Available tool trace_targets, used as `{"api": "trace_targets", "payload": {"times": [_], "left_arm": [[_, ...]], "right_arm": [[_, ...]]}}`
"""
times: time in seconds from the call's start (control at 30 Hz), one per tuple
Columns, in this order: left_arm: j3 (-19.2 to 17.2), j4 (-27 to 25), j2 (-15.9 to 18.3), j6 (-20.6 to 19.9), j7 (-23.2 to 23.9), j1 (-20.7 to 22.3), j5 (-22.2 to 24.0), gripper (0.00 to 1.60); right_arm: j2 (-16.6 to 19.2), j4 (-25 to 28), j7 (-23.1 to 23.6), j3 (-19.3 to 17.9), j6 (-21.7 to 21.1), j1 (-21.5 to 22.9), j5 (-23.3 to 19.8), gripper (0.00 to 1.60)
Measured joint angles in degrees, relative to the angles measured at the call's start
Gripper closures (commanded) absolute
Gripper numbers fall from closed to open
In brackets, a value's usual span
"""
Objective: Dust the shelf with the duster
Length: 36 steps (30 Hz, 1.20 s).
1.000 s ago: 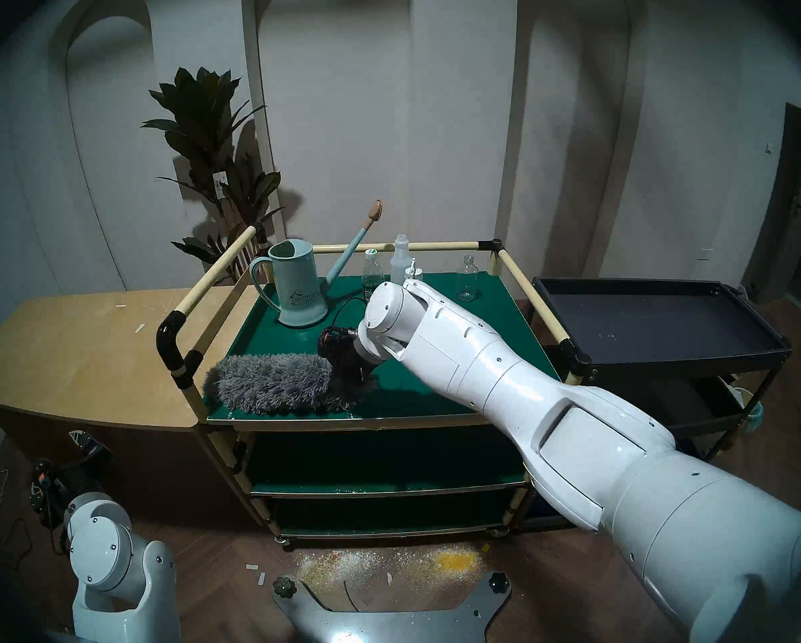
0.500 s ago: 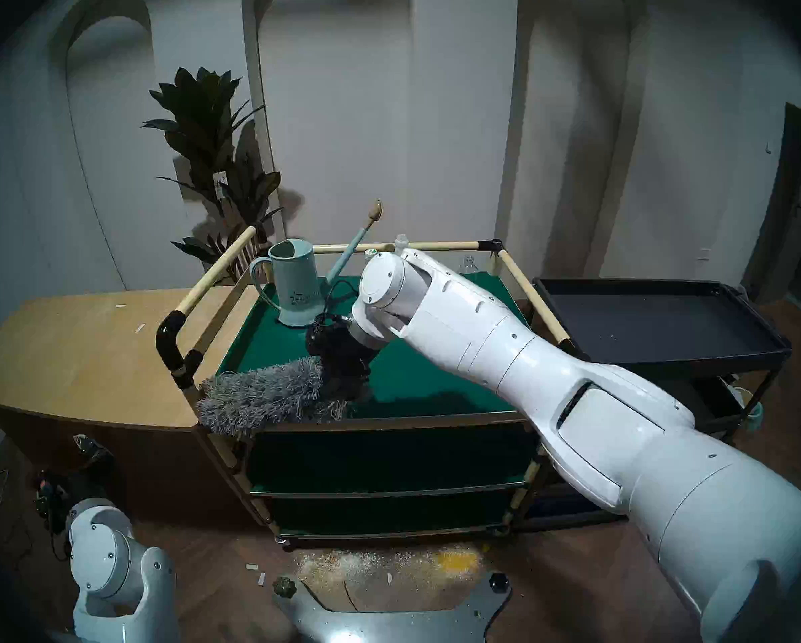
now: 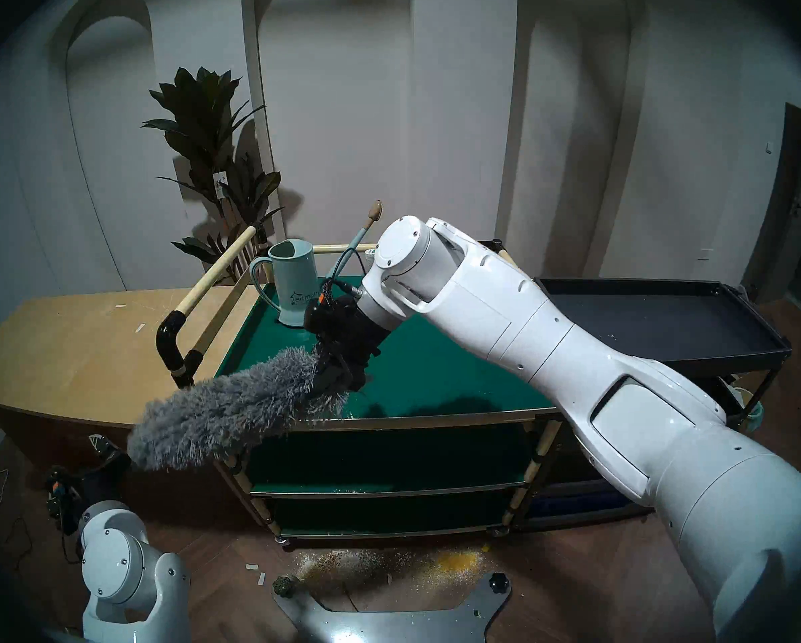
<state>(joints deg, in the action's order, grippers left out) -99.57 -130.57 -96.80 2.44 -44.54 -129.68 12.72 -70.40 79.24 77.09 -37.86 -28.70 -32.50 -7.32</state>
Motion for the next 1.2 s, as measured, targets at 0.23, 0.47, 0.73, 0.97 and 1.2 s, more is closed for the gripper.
{"api": "trace_targets", "payload": {"times": [0.23,0.47,0.73,0.97,1.2], "left_arm": [[0.4,-0.6,1.1,-0.2,0.3,0.5,-1.9,0.0],[0.4,-0.4,2.9,-2.2,1.8,2.2,-2.5,0.0],[1.8,0.9,4.6,-5.0,3.6,4.9,-2.6,0.0],[2.2,1.7,5.4,-6.6,4.4,6.5,-2.6,0.0],[1.1,1.9,5.8,-7.7,4.6,7.3,-2.6,0.0]], "right_arm": [[4.4,3.1,-5.0,-3.7,-4.6,-3.2,-2.6,1.6],[8.8,4.3,-8.0,-7.0,-6.8,-7.2,-4.3,1.6],[11.5,3.5,-14.9,-10.9,-6.6,-12.7,-4.7,1.6],[11.2,2.3,-22.3,-13.1,-4.8,-18.2,-5.8,1.6],[10.3,3.6,-29.6,-13.6,-3.3,-23.7,-6.9,1.6]]}}
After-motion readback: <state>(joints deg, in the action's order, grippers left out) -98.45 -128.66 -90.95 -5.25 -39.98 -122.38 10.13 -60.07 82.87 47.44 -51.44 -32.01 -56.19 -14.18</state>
